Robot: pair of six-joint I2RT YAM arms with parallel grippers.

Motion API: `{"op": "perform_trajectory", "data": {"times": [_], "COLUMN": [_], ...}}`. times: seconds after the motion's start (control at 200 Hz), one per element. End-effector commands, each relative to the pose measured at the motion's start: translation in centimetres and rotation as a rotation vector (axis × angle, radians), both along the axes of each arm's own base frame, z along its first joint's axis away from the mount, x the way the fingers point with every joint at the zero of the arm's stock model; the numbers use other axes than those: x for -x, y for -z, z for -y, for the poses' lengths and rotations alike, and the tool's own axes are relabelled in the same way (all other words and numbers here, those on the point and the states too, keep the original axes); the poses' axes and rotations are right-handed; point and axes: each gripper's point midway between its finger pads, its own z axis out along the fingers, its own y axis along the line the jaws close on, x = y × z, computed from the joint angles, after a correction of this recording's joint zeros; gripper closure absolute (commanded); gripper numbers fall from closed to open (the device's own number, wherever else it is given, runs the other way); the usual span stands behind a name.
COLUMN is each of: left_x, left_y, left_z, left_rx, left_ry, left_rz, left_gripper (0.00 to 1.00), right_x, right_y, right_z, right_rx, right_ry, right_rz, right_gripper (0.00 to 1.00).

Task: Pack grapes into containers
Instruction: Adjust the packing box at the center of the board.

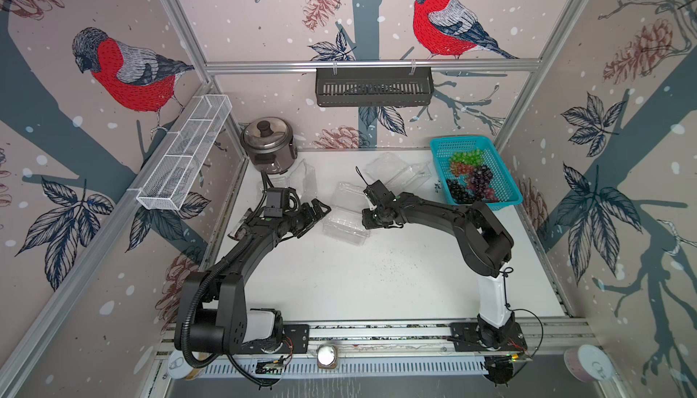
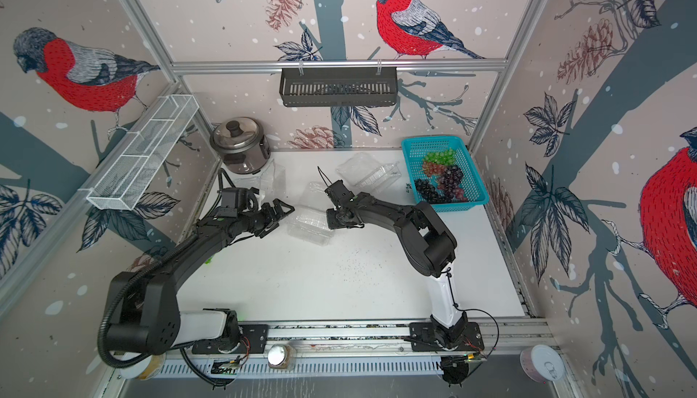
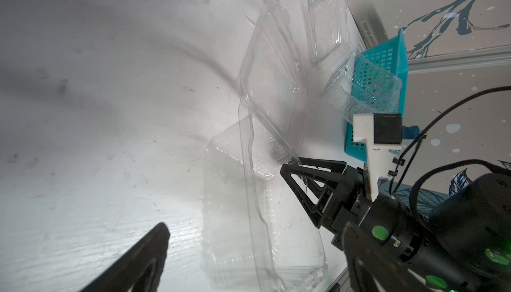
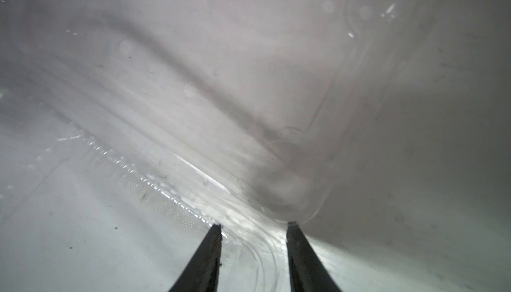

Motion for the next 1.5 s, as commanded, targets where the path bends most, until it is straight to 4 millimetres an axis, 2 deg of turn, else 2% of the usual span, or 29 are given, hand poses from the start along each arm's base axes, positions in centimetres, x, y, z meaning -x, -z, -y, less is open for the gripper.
{"op": "perform_trajectory", "data": {"times": [0.0, 0.18, 0.355, 0.43, 0.685, 0.915, 1.231, 1.356, 1.496], "left_x": [-0.4, -0.8, -0.8, -0.8, -0.8, -0.6, 0.2, 0.3, 0.4], "left_y": [-0.2, -0.1, 0.2, 0.5, 1.4, 1.1, 1.9, 2.1, 2.5], "left_z": [1.4, 2.7, 3.6, 3.8, 4.7, 4.6, 4.8, 4.9, 5.2], "left_rx": [0.011, 0.029, 0.033, 0.034, 0.048, 0.046, 0.056, 0.058, 0.070], "left_ry": [0.030, 0.049, 0.067, 0.072, 0.093, 0.093, 0.100, 0.101, 0.101], "left_rz": [0.022, 0.019, 0.006, 0.003, -0.017, -0.006, -0.021, -0.026, -0.033], "left_gripper": [0.03, 0.03, 0.03, 0.03, 0.04, 0.05, 0.09, 0.10, 0.10], "right_x": [-0.9, -2.5, -3.9, -3.8, -1.8, 0.3, 2.8, 2.9, 1.7], "right_y": [-0.6, -0.8, -3.4, -4.3, -5.0, -4.2, -1.0, 0.0, 0.0], "right_z": [1.0, 3.1, 4.2, 4.5, 4.3, 4.4, 5.3, 5.8, 6.3], "right_rx": [0.016, 0.069, 0.063, 0.058, 0.001, -0.001, 0.023, 0.059, 0.102], "right_ry": [0.015, 0.031, 0.042, 0.039, 0.017, -0.007, -0.026, -0.023, -0.001], "right_rz": [0.063, 0.088, 0.120, 0.126, 0.084, 0.035, -0.048, -0.046, 0.023], "right_gripper": [0.59, 0.59, 0.49, 0.44, 0.45, 0.48, 0.64, 0.73, 0.78]}}
